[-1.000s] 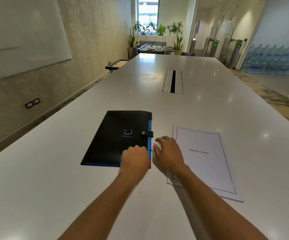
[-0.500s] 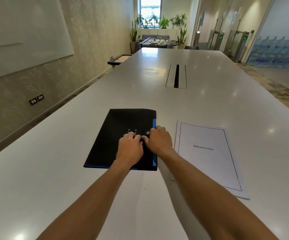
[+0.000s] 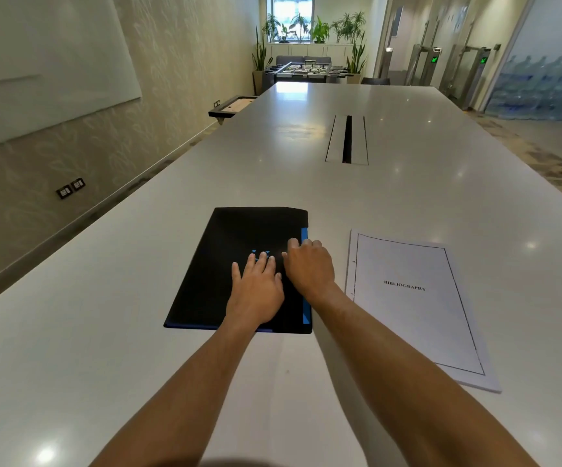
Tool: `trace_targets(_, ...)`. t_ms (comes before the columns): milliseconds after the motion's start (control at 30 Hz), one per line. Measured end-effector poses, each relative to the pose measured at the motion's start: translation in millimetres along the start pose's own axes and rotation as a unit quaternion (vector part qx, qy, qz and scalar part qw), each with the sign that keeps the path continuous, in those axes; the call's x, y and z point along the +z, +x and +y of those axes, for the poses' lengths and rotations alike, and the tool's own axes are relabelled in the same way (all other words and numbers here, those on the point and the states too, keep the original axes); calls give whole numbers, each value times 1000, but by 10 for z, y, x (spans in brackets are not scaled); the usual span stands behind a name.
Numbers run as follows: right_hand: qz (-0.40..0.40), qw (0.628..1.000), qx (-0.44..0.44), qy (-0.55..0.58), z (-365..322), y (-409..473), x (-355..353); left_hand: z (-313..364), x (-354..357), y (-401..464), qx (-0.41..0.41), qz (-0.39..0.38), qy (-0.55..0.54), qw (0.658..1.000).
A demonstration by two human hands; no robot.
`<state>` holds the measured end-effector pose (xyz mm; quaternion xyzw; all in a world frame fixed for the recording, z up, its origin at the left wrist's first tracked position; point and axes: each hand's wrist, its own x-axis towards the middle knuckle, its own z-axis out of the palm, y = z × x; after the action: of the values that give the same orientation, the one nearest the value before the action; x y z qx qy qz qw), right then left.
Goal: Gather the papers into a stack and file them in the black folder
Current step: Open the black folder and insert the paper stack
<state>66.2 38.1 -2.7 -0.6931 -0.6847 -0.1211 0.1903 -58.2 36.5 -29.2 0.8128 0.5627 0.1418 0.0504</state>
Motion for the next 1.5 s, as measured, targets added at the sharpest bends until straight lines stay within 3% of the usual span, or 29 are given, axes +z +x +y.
trace_targets(100, -17, 1000, -2, 0, 18, 22, -28, 14, -8, 1, -1, 0, 3, 1000)
trace_targets(400, -13, 975, 130, 181, 264, 71, -77, 27, -6, 33, -12, -23, -4, 1000)
trace_targets(700, 8, 900, 271, 341, 378, 41, -152, 74, -51, 10, 22, -54, 15, 998)
trace_targets(867, 42, 804, 354, 477, 414, 13, -235, 90, -175, 25, 52, -68, -14, 996)
trace_targets(1033, 36, 747, 379, 546, 360, -58, -300, 295, -351, 83, 66, -127, -32, 989)
trace_targets(1133, 46, 734, 394, 551, 330, -90, -318, 489, -429, 88, 67, -141, -2, 988)
trace_targets(1333, 57, 724, 383, 571, 283, -73, -408, 623, -566, 59, 55, -80, 102, 990)
trace_targets(1500, 54, 704, 367, 606, 283, -65, -487, 589, -787, 85, 67, -45, 123, 989)
